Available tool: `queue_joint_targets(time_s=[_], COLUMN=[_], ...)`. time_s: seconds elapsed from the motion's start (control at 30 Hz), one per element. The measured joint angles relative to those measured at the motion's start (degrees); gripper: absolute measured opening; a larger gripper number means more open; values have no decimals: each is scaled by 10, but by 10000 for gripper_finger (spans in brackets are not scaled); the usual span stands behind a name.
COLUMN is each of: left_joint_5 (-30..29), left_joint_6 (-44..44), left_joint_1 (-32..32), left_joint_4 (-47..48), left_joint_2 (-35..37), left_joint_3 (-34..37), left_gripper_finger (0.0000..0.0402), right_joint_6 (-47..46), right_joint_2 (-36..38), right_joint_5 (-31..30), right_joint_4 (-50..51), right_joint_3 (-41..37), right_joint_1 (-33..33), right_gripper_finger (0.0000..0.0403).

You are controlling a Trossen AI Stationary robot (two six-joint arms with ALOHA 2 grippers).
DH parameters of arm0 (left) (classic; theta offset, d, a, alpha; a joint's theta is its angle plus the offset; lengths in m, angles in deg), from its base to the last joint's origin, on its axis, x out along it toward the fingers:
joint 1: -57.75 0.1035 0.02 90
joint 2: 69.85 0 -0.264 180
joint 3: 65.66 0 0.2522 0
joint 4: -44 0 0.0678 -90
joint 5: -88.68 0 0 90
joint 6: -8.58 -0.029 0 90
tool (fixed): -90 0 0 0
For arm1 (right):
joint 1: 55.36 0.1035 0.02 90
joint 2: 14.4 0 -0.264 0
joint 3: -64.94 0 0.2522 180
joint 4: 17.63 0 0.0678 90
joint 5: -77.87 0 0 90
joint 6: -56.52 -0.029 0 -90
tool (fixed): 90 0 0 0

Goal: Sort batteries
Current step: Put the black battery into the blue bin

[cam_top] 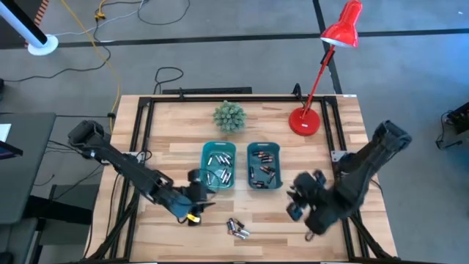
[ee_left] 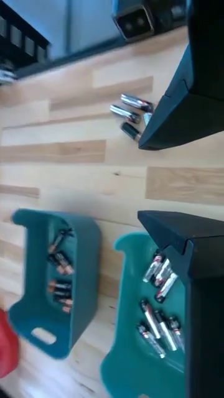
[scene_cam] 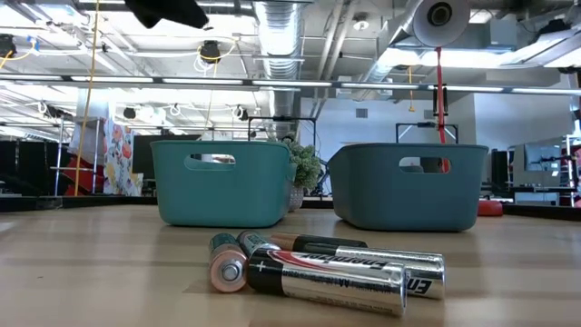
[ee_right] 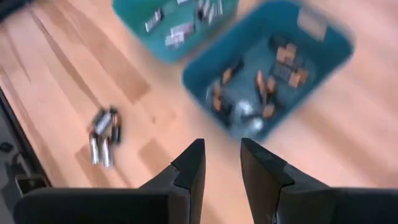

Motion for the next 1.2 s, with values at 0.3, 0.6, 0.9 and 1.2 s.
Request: queue_joint_targets(time_s=[0.3,0.6,0.9,1.2], left_joint_5=[27,105,142,181], left_joint_6=[17,-82,-189,-306], left_joint_1=[-17,-35,-30,-5], left_joint_4=[124,167,160,125], left_joint_2=[-153,-261,-335,-360], left_joint_3=[-167,-256,-267,-264], left_gripper_finger=[162,162,162,162], right_joint_6=[-207,-252,-228,-226], right_joint_2=[-62,-147,-172,-172], right_joint_5=[1,1,1,1], right_joint_4=[-129,-198,-273,-275], right_joint_3=[-110,-111,-111,-110], right_joint_1=[145,197,196,189], right_gripper_finger=[115,115,115,115])
